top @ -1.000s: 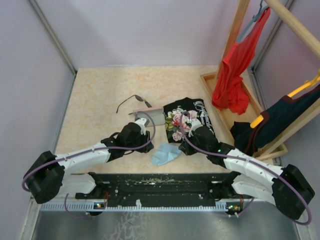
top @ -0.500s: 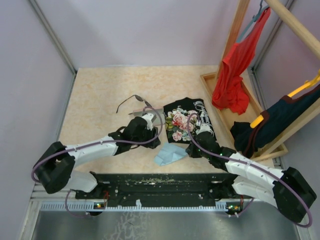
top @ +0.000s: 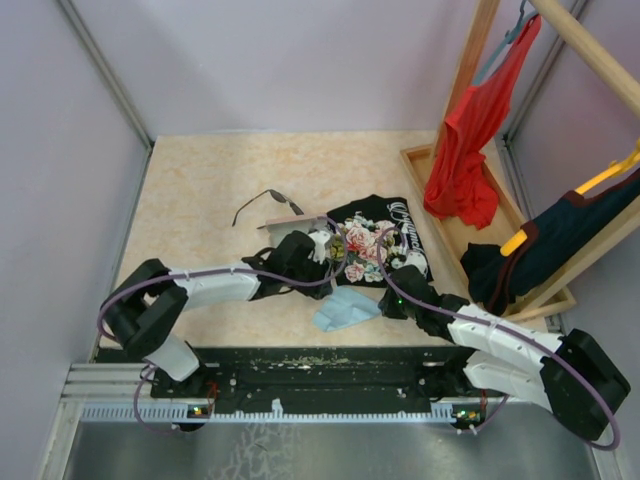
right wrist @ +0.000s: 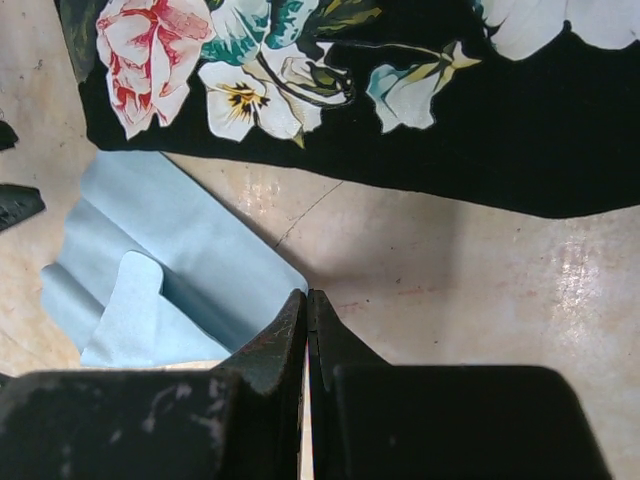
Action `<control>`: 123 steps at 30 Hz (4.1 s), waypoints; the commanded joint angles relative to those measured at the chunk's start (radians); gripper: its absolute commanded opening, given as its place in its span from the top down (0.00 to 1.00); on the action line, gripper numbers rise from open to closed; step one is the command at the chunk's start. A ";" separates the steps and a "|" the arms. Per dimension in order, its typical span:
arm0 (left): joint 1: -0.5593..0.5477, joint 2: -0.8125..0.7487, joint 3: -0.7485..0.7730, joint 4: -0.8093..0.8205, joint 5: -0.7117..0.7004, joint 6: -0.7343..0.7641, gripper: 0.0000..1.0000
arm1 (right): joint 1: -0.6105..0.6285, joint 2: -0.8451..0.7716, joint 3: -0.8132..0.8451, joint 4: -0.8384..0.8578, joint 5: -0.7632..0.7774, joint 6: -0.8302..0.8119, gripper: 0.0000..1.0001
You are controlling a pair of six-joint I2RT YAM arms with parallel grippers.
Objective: Organize the sunglasses
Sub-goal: Adjust the glasses cleaning cloth at the center of the board.
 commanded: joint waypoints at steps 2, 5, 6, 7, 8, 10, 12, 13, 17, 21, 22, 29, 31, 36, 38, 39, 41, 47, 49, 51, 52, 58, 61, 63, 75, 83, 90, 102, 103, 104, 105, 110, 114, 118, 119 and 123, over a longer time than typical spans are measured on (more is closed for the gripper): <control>-0.058 0.025 -0.012 0.020 0.001 0.013 0.46 | -0.007 0.000 0.012 0.046 0.005 0.002 1.00; -0.078 0.020 -0.043 0.031 -0.014 -0.009 0.48 | -0.009 0.000 0.005 0.071 -0.012 -0.001 1.00; -0.083 0.019 -0.055 0.036 -0.015 -0.017 0.50 | -0.007 0.000 0.005 0.076 -0.017 -0.002 1.00; -0.086 0.017 -0.067 0.040 -0.015 -0.026 0.51 | -0.008 0.002 0.004 0.083 -0.018 -0.003 1.00; -0.092 0.017 -0.078 0.045 -0.016 -0.035 0.52 | -0.008 0.005 0.005 0.087 -0.020 -0.004 1.00; -0.103 0.014 -0.105 0.052 -0.022 -0.053 0.54 | -0.007 0.017 0.010 0.098 -0.029 -0.013 1.00; -0.116 0.010 -0.133 0.062 -0.029 -0.073 0.57 | -0.007 0.039 0.021 0.110 -0.041 -0.021 1.00; -0.124 0.006 -0.147 0.070 -0.028 -0.083 0.58 | -0.008 0.052 0.024 0.120 -0.048 -0.028 1.00; -0.158 -0.016 -0.196 0.074 -0.051 -0.128 0.68 | -0.008 0.104 0.046 0.158 -0.071 -0.043 1.00; -0.174 -0.068 -0.262 0.078 -0.074 -0.177 0.79 | -0.008 0.163 0.067 0.210 -0.086 -0.056 1.00; -0.176 -0.084 -0.280 0.081 -0.076 -0.187 0.83 | -0.007 0.181 0.075 0.225 -0.095 -0.064 1.00; -0.180 -0.215 -0.367 0.042 -0.112 -0.252 1.00 | -0.008 0.337 0.171 0.346 -0.187 -0.152 1.00; -0.182 -0.270 -0.395 0.031 -0.109 -0.274 1.00 | -0.007 0.404 0.210 0.381 -0.233 -0.199 1.00; -0.184 -0.378 -0.422 -0.031 -0.153 -0.316 0.72 | -0.008 0.516 0.314 0.354 -0.296 -0.284 1.00; -0.184 -0.421 -0.409 -0.083 -0.204 -0.329 0.64 | -0.007 0.518 0.311 0.353 -0.277 -0.286 1.00; -0.183 -0.444 -0.399 -0.114 -0.232 -0.338 0.59 | -0.007 0.513 0.302 0.357 -0.269 -0.284 1.00; -0.182 -0.485 -0.377 -0.162 -0.287 -0.352 0.52 | -0.007 0.501 0.284 0.361 -0.255 -0.283 1.00; -0.137 -0.499 -0.327 -0.196 -0.409 -0.339 0.39 | -0.007 0.475 0.237 0.367 -0.236 -0.270 1.00; -0.103 -0.455 -0.301 -0.184 -0.395 -0.319 0.39 | -0.007 0.466 0.235 0.335 -0.223 -0.263 1.00; -0.089 -0.397 -0.276 -0.157 -0.383 -0.293 0.39 | -0.008 0.448 0.223 0.314 -0.209 -0.252 1.00; -0.086 -0.374 -0.263 -0.145 -0.378 -0.284 0.40 | -0.008 0.437 0.216 0.306 -0.205 -0.248 1.00; -0.084 -0.248 -0.183 -0.120 -0.350 -0.239 0.41 | -0.008 0.388 0.178 0.291 -0.207 -0.241 1.00; -0.084 -0.184 -0.142 -0.137 -0.335 -0.221 0.41 | -0.008 0.385 0.174 0.295 -0.212 -0.238 1.00; -0.086 -0.149 -0.123 -0.148 -0.317 -0.205 0.44 | -0.008 0.386 0.174 0.301 -0.216 -0.235 1.00; -0.156 -0.118 -0.120 -0.208 -0.345 -0.204 0.49 | -0.008 0.394 0.165 0.319 -0.221 -0.231 1.00; -0.224 -0.050 -0.109 -0.256 -0.403 -0.254 0.53 | -0.007 0.396 0.155 0.326 -0.226 -0.229 1.00; -0.230 0.008 -0.097 -0.274 -0.421 -0.268 0.60 | -0.008 0.396 0.157 0.325 -0.229 -0.230 1.00; -0.264 -0.031 -0.138 -0.277 -0.386 -0.305 0.66 | -0.007 0.392 0.152 0.320 -0.220 -0.230 1.00; -0.272 -0.032 -0.137 -0.287 -0.389 -0.312 0.65 | -0.008 0.393 0.153 0.320 -0.220 -0.230 1.00; -0.279 -0.032 -0.134 -0.296 -0.397 -0.318 0.64 | -0.008 0.392 0.153 0.320 -0.220 -0.229 1.00; -0.282 -0.031 -0.132 -0.307 -0.403 -0.325 0.63 | -0.008 0.392 0.152 0.321 -0.219 -0.230 1.00; -0.291 -0.013 -0.103 -0.376 -0.435 -0.362 0.62 | -0.008 0.392 0.150 0.323 -0.220 -0.229 1.00; -0.290 -0.010 -0.110 -0.384 -0.441 -0.378 0.64 | -0.008 0.393 0.150 0.325 -0.220 -0.229 1.00; -0.291 -0.003 -0.109 -0.375 -0.433 -0.379 0.72 | -0.008 0.393 0.150 0.326 -0.221 -0.229 1.00; -0.291 -0.003 -0.108 -0.371 -0.431 -0.378 0.73 | -0.008 0.393 0.149 0.326 -0.223 -0.228 1.00; -0.291 -0.003 -0.097 -0.369 -0.439 -0.371 0.81 | -0.007 0.392 0.148 0.328 -0.228 -0.227 1.00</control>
